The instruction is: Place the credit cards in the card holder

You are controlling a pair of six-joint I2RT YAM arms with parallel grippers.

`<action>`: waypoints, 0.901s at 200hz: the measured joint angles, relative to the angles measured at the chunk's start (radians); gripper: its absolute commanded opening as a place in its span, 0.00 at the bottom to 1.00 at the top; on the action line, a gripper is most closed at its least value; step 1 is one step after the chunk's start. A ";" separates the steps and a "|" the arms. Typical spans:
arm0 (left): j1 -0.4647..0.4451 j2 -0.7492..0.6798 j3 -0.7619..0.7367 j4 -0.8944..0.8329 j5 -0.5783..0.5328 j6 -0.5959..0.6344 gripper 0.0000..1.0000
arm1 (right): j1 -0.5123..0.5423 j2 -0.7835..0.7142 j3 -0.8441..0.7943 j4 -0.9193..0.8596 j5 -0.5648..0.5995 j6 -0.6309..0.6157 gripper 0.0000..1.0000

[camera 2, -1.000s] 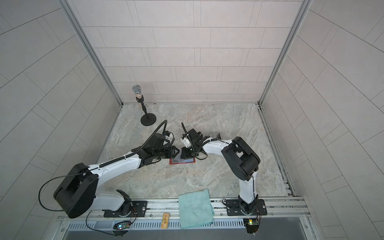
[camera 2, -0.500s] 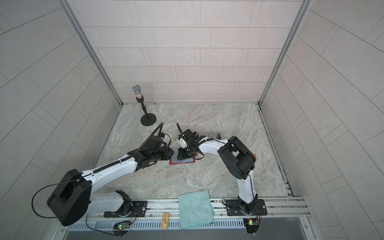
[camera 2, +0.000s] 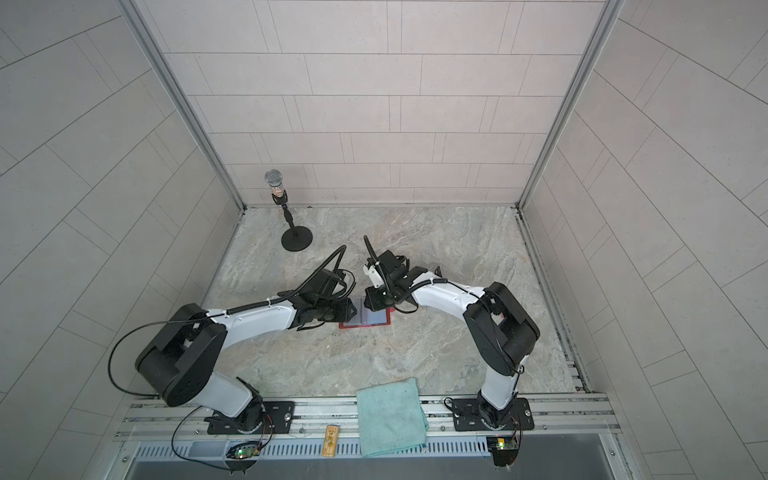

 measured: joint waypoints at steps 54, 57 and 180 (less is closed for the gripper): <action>0.000 0.006 0.056 -0.029 0.009 0.011 0.35 | -0.184 -0.145 -0.037 -0.128 0.101 -0.065 0.24; 0.000 0.007 0.066 -0.033 0.012 0.014 0.35 | -0.197 -0.153 -0.037 -0.134 0.105 -0.071 0.24; -0.115 0.477 0.801 -0.213 0.105 0.004 0.54 | -0.586 -0.137 -0.006 -0.275 0.092 -0.216 0.45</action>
